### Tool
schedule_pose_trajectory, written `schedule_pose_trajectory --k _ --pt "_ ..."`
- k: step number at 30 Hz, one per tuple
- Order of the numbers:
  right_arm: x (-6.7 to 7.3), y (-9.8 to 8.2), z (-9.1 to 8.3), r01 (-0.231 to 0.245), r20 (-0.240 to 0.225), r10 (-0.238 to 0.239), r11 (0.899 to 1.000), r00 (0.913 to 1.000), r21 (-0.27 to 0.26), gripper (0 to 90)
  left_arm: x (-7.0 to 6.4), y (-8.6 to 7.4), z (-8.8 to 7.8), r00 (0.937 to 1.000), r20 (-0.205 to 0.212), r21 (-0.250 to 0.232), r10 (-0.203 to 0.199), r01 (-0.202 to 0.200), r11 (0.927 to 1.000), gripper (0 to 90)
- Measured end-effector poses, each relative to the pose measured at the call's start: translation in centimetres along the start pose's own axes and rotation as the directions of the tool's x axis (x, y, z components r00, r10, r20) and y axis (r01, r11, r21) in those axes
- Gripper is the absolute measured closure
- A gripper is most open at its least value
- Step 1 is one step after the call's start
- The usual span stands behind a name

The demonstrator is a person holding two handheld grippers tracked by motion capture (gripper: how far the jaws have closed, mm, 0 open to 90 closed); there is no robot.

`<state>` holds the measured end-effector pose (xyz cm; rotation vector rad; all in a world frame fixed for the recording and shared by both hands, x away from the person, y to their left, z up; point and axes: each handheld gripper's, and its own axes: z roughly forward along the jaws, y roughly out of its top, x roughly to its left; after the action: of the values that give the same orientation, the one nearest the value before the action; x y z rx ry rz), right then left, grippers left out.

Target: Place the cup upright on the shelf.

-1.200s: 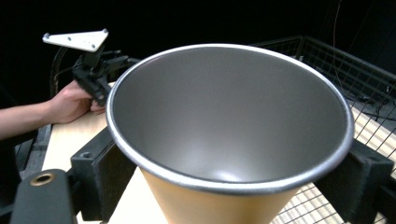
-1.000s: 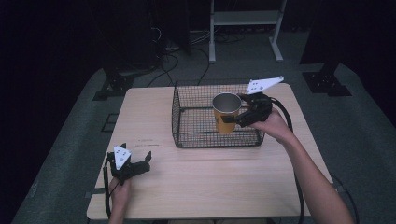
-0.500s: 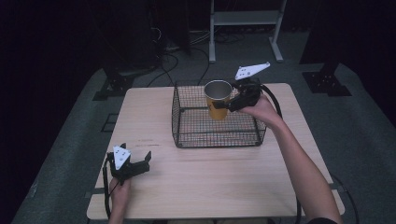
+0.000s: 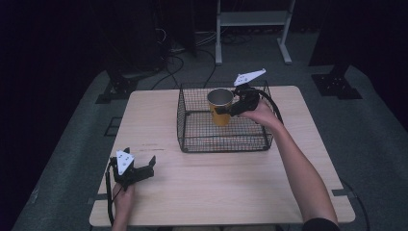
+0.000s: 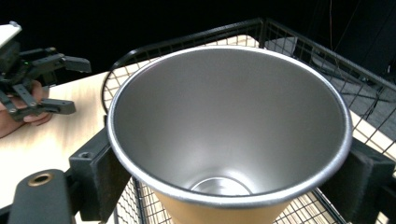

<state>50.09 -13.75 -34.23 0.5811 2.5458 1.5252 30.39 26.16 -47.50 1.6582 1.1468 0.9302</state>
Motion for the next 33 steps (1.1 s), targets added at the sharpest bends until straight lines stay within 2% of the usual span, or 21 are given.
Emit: schedule_pose_trajectory --k 6,9,15,17,21,27,33 --pt "-0.9 -0.9 1.0 -0.018 -0.006 0.018 1.000 0.9998 0.010 12.6 0.0 0.0 0.0 1.0000 0.001 0.000 -0.001 0.001 1.0000 0.0" --pt "-1.7 -1.7 1.7 -0.037 0.009 0.037 0.998 0.9993 0.046 12.6 0.0 0.0 0.0 1.0000 0.002 -0.001 -0.001 0.001 1.0000 0.0" --pt "-2.6 -2.7 2.1 -0.069 0.025 0.068 0.996 0.9974 0.061 12.5 0.0 0.0 0.0 1.0000 0.003 -0.001 -0.002 0.002 1.0000 0.0" --pt "-3.0 -3.1 2.5 -0.081 0.034 0.078 0.993 0.9964 0.085 12.5 0.0 0.0 0.0 1.0000 0.003 -0.002 -0.002 0.002 1.0000 0.0" --pt "-3.2 -3.2 2.9 -0.082 0.047 0.078 0.992 0.9959 0.101 12.5 0.1 0.0 0.0 1.0000 0.003 -0.002 -0.002 0.002 1.0000 0.0" --pt "-3.1 -3.6 4.1 -0.074 0.078 0.063 0.986 0.9950 0.152 12.5 0.1 0.0 0.0 1.0000 0.005 -0.001 -0.002 0.002 1.0000 0.0" --pt "-3.0 -3.6 4.5 -0.070 0.084 0.057 0.985 0.9948 0.156 12.4 0.1 0.0 0.0 1.0000 0.006 -0.002 -0.004 0.004 1.0000 0.0"
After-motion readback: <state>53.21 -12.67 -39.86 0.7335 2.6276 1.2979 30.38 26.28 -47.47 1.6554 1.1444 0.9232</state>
